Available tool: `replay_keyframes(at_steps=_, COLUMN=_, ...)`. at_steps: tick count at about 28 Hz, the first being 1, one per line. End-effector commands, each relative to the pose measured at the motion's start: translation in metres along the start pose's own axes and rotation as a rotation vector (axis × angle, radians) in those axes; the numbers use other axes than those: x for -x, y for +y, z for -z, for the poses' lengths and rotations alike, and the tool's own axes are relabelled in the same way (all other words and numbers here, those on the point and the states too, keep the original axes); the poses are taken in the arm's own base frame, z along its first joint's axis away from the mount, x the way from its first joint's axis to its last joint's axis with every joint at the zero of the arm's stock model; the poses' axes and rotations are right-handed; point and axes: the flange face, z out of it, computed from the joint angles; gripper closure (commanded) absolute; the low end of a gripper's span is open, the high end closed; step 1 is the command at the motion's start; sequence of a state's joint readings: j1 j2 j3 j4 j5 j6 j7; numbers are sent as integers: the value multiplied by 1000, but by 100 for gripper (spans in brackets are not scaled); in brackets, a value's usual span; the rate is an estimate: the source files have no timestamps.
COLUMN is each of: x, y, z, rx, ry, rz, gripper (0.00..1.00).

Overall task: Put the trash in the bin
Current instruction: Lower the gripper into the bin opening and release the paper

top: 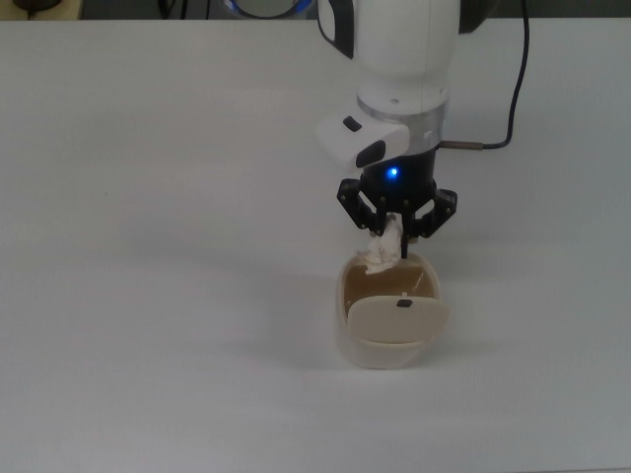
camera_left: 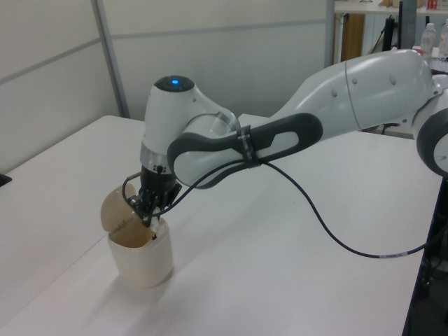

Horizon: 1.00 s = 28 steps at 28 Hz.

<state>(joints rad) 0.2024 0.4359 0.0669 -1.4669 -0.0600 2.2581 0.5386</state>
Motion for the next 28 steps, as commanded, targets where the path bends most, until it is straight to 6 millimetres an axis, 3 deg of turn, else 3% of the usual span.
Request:
replay_keyframes(at_steps=1, x=0, y=-12, z=3, rx=-1, ry=32, rz=-58, gripper=0)
replay_keyframes(at_steps=17, x=4, y=-1, z=18, rx=46, ry=-24, rz=-17, gripper=0)
replay_keyframes(at_steps=24, x=20, y=19, z=32, rx=132, ry=-209, rz=128, gripper=0)
replay_keyframes(at_steps=28, x=23, y=42, z=51, rx=175, ry=-295, rz=174, gripper=0)
